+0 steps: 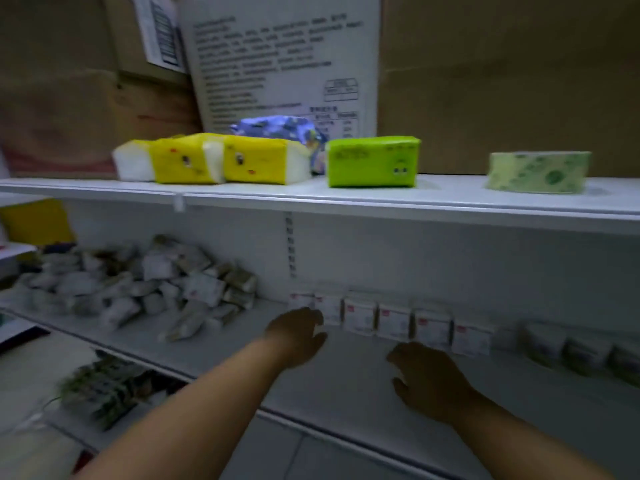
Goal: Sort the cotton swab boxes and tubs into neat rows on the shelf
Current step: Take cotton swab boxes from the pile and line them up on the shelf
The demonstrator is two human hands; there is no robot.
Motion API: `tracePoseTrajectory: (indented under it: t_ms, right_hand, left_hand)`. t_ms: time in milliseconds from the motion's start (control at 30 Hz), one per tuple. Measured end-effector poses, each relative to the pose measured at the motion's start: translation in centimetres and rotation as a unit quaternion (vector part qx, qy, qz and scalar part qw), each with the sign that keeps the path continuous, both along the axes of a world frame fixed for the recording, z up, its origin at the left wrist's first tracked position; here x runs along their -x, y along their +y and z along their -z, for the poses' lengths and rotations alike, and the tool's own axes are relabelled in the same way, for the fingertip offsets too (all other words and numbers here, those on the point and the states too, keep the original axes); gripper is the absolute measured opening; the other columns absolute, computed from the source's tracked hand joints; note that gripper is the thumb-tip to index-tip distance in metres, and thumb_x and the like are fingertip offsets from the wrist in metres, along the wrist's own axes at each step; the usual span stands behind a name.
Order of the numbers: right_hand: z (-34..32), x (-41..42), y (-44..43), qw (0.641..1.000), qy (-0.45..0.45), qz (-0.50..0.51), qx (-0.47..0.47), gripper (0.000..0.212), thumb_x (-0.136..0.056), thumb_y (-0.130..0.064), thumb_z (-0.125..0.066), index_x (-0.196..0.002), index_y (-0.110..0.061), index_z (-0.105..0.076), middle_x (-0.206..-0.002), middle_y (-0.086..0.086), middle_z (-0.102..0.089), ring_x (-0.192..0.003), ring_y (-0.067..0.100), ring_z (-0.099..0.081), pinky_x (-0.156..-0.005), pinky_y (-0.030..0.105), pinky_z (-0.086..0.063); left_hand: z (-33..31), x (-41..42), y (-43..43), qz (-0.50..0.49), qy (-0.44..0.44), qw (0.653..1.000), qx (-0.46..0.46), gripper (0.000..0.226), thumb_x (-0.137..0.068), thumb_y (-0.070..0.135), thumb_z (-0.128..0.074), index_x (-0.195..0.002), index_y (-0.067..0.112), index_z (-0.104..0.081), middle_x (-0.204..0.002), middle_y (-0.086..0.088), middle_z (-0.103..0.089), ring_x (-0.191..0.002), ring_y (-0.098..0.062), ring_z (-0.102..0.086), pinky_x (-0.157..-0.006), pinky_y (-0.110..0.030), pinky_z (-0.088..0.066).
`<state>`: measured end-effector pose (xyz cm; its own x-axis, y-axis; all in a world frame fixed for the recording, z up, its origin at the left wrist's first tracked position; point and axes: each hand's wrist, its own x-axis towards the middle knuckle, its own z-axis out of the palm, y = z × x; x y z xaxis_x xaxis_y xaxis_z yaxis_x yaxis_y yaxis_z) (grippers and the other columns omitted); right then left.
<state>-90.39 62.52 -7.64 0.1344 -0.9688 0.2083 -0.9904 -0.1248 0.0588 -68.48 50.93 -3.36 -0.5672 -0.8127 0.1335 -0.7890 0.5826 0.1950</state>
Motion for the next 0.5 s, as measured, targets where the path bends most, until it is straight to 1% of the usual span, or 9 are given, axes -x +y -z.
tracePoseTrajectory:
  t_ms: [33, 67, 100, 133, 200, 267, 367, 433, 500]
  right_hand:
    - [-0.2, -2.8, -1.5, 0.999, -0.017, -0.004, -0.04, 0.056, -0.096, -0.04, -0.038, -0.147, -0.02, -0.027, -0.155, 0.003, -0.022, -0.141, 0.017, -0.024, -0.112, 0.028, -0.022]
    - [-0.4, -5.4, -3.0, 0.998, -0.032, -0.012, -0.058, 0.058, -0.097, -0.041, -0.036, -0.15, -0.023, -0.019, -0.159, 0.002, -0.009, -0.145, 0.018, -0.011, -0.116, 0.029, -0.011]
    - [-0.7, -8.1, -4.3, 0.997, -0.043, -0.025, -0.066, 0.06, -0.097, -0.041, -0.037, -0.15, -0.025, -0.014, -0.16, 0.002, -0.001, -0.146, 0.019, -0.004, -0.117, 0.031, -0.005]
    - [-0.8, -10.4, -5.4, 0.995, -0.051, -0.043, -0.073, 0.061, -0.097, -0.041, -0.038, -0.151, -0.026, -0.012, -0.16, 0.003, 0.004, -0.146, 0.02, 0.0, -0.117, 0.031, -0.002]
    - [-1.2, -14.5, -7.4, 0.992, -0.045, -0.076, -0.091, 0.062, -0.097, -0.038, -0.038, -0.151, -0.027, -0.01, -0.159, 0.002, 0.008, -0.146, 0.021, 0.003, -0.117, 0.031, -0.001]
    - [-1.3, -17.9, -9.2, 0.988, -0.038, -0.103, -0.104, 0.062, -0.096, -0.036, -0.039, -0.151, -0.027, -0.011, -0.159, 0.001, 0.009, -0.146, 0.021, 0.004, -0.116, 0.031, -0.001]
    - [-1.6, -21.9, -12.1, 0.985, -0.028, -0.131, -0.11, 0.061, -0.096, -0.034, -0.04, -0.151, -0.026, -0.013, -0.159, 0.002, 0.008, -0.146, 0.021, 0.005, -0.117, 0.033, -0.004]
    - [-1.7, -24.2, -14.4, 0.982, -0.021, -0.157, -0.103, 0.06, -0.096, -0.033, -0.041, -0.15, -0.025, -0.016, -0.159, 0.004, 0.006, -0.146, 0.022, 0.003, -0.117, 0.034, -0.007]
    - [-1.8, -26.4, -17.1, 0.979, -0.012, -0.191, -0.076, 0.06, -0.095, -0.034, -0.042, -0.149, -0.024, -0.02, -0.159, 0.005, 0.004, -0.146, 0.022, 0.001, -0.117, 0.033, -0.01]
  left_hand:
    - [-0.8, -3.2, -0.8, -0.034, -0.027, 0.999, 0.011, 0.045, -0.097, 0.044, -0.04, -0.135, 0.02, -0.041, -0.14, -0.005, -0.044, -0.124, -0.025, -0.046, -0.097, -0.028, -0.037]
    - [-1.3, -6.3, -1.5, -0.065, -0.047, 0.997, 0.016, 0.049, -0.097, 0.044, -0.04, -0.138, 0.018, -0.039, -0.141, -0.006, -0.043, -0.124, -0.026, -0.046, -0.096, -0.03, -0.038]
    - [-1.6, -9.3, -1.9, -0.089, -0.056, 0.994, 0.014, 0.052, -0.096, 0.045, -0.041, -0.14, 0.018, -0.037, -0.143, -0.008, -0.042, -0.124, -0.028, -0.045, -0.097, -0.031, -0.039]
    - [-1.6, -12.2, -2.1, -0.107, -0.056, 0.993, 0.011, 0.055, -0.095, 0.046, -0.043, -0.141, 0.018, -0.035, -0.144, -0.008, -0.04, -0.125, -0.029, -0.044, -0.099, -0.033, -0.039]
    - [-1.2, -17.3, -2.1, -0.125, -0.059, 0.99, 0.011, 0.059, -0.093, 0.05, -0.044, -0.142, 0.019, -0.032, -0.148, -0.007, -0.034, -0.131, -0.028, -0.037, -0.104, -0.037, -0.036]
    - [-0.4, -21.5, -2.2, -0.137, -0.075, 0.988, 0.006, 0.062, -0.093, 0.052, -0.042, -0.144, 0.02, -0.029, -0.152, -0.005, -0.026, -0.139, -0.025, -0.024, -0.111, -0.039, -0.027]
    - [1.3, -26.3, -2.6, -0.164, -0.073, 0.984, -0.012, 0.064, -0.093, 0.055, -0.039, -0.145, 0.02, -0.026, -0.153, -0.004, -0.022, -0.142, -0.022, -0.015, -0.114, -0.04, -0.02]
    - [2.3, -28.7, -3.3, -0.181, -0.077, 0.98, -0.034, 0.066, -0.093, 0.056, -0.038, -0.147, 0.022, -0.022, -0.157, -0.003, -0.014, -0.145, -0.02, -0.006, -0.116, -0.041, -0.016]
    - [2.8, -31.0, -4.5, -0.2, -0.082, 0.975, -0.048, 0.067, -0.093, 0.056, -0.039, -0.149, 0.024, -0.019, -0.159, -0.001, -0.008, -0.146, -0.02, -0.001, -0.118, -0.042, -0.012]
